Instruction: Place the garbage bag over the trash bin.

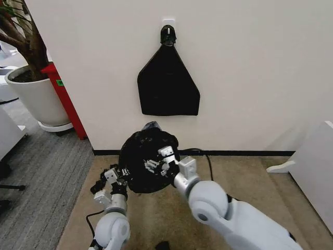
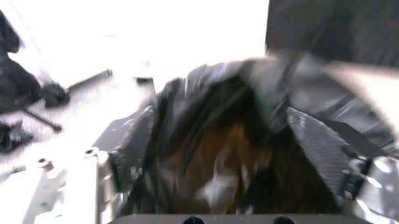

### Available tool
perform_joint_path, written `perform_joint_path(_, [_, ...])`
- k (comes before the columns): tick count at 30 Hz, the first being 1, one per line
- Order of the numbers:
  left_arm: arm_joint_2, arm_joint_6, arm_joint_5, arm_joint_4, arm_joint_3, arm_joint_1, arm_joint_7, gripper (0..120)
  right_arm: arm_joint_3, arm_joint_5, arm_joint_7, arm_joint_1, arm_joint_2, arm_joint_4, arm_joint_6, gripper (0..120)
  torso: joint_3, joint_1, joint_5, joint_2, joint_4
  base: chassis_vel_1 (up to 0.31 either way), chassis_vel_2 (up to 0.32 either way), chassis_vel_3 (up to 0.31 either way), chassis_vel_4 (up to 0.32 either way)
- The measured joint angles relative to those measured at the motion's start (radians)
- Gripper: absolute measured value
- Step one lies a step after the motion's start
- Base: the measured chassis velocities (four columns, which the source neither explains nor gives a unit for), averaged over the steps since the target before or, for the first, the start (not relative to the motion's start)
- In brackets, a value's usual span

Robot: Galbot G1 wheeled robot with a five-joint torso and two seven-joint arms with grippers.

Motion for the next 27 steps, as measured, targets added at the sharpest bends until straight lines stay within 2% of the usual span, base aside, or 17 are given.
perform_joint_path(3, [0.009,0.098,-0.082,-0.057,0.001,0.027,-0.047,1,0.052,-0.044,-0.020,0.009,-0.034,0.071,0.022,90,0.000,0.000,0.0000,0.000,0.0001,0.000,0.000,0.000,0.000])
perform_joint_path(7, [0.010,0.147,-0.113,-0.096,-0.003,0.049,-0.078,1,0.106,-0.079,-0.047,0.005,-0.058,0.104,0.038,80,0.000,0.000,0.0001,0.000,0.0002,0.000,0.000,0.000,0.000])
perform_joint_path(12, [0.006,0.209,-0.167,-0.160,-0.032,0.080,-0.140,1,0.254,-0.080,-0.050,-0.041,-0.078,0.100,0.078,57,0.000,0.000,0.0001,0.000,0.0001,0.000,0.000,0.000,0.000])
perform_joint_path(13, [0.006,0.209,-0.167,-0.160,-0.032,0.080,-0.140,1,0.254,-0.080,-0.050,-0.041,-0.078,0.100,0.078,57,0.000,0.000,0.0001,0.000,0.0001,0.000,0.000,0.000,0.000])
perform_joint_path(18, [-0.004,0.246,-0.214,-0.194,-0.038,0.090,-0.190,1,0.299,-0.113,-0.060,-0.127,-0.070,0.041,0.114,35,0.000,0.000,0.0002,0.000,0.0001,0.000,0.000,0.000,0.000])
perform_joint_path(19, [-0.004,0.246,-0.214,-0.194,-0.038,0.090,-0.190,1,0.299,-0.113,-0.060,-0.127,-0.070,0.041,0.114,35,0.000,0.000,0.0002,0.000,0.0001,0.000,0.000,0.000,0.000])
perform_joint_path(22, [-0.018,0.272,-0.260,-0.200,-0.040,0.092,-0.212,1,0.300,-0.138,-0.068,-0.158,-0.055,0.016,0.121,24,0.000,0.000,0.0002,0.000,0.0000,0.000,0.000,0.000,0.000])
perform_joint_path(23, [-0.022,0.279,-0.269,-0.200,-0.040,0.093,-0.217,1,0.297,-0.146,-0.072,-0.165,-0.051,0.012,0.123,24,0.000,0.000,0.0000,0.000,0.0001,0.000,0.000,0.000,0.000])
perform_joint_path(27, [-0.044,0.301,-0.289,-0.189,-0.038,0.103,-0.239,1,0.274,-0.173,-0.081,-0.180,-0.034,0.004,0.132,40,0.000,0.000,0.0000,0.000,0.0001,0.000,0.000,0.000,0.000])
